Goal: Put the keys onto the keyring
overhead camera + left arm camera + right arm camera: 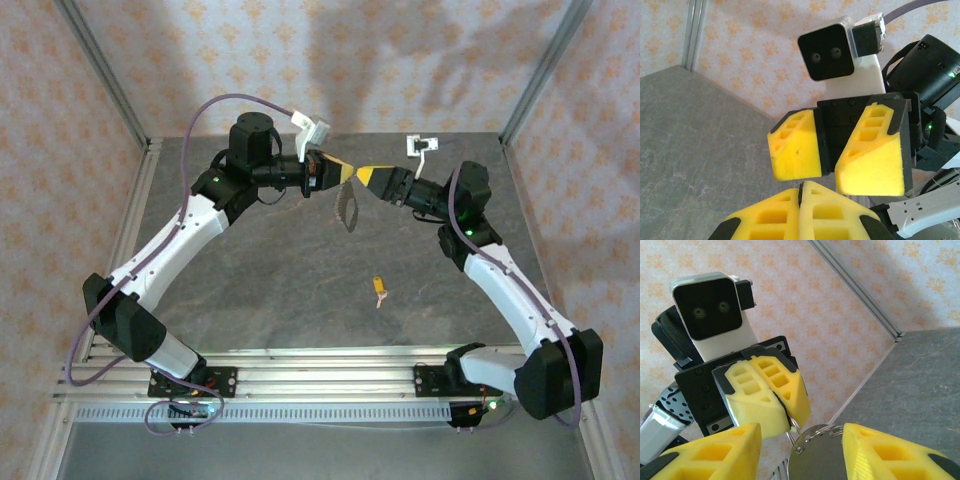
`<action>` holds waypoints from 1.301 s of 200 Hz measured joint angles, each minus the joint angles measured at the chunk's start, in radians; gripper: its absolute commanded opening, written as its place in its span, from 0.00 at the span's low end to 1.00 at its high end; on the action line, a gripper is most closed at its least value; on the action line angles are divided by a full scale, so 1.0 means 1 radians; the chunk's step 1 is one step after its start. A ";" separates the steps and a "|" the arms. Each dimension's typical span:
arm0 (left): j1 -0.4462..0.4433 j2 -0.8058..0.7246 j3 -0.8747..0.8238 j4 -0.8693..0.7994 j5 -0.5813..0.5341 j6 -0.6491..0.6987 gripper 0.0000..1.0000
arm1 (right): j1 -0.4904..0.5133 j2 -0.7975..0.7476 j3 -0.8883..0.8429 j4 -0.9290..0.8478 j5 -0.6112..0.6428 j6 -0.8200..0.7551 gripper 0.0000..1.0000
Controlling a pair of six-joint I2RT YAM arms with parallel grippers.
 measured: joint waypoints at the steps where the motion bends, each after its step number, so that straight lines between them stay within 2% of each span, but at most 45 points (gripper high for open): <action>1: 0.000 0.000 0.000 0.001 0.000 -0.002 0.00 | 0.000 0.000 0.000 0.000 0.000 0.000 0.44; 98: 0.000 0.000 0.000 0.035 0.001 -0.021 0.00 | 0.030 0.033 -0.012 0.093 -0.005 0.040 0.31; 164: 0.007 0.000 0.000 0.041 -0.004 -0.029 0.00 | 0.038 0.048 -0.013 0.141 -0.005 0.070 0.00; 205: 0.006 0.000 -0.003 0.059 -0.009 -0.050 0.00 | 0.038 0.048 -0.018 0.154 0.007 0.077 0.00; 244: -0.007 -0.028 -0.072 0.141 -0.090 -0.144 0.46 | 0.042 0.038 -0.060 0.162 0.053 0.076 0.00; 260: -0.009 -0.063 -0.119 0.185 -0.159 -0.193 0.55 | 0.043 0.024 -0.083 0.154 0.071 0.071 0.00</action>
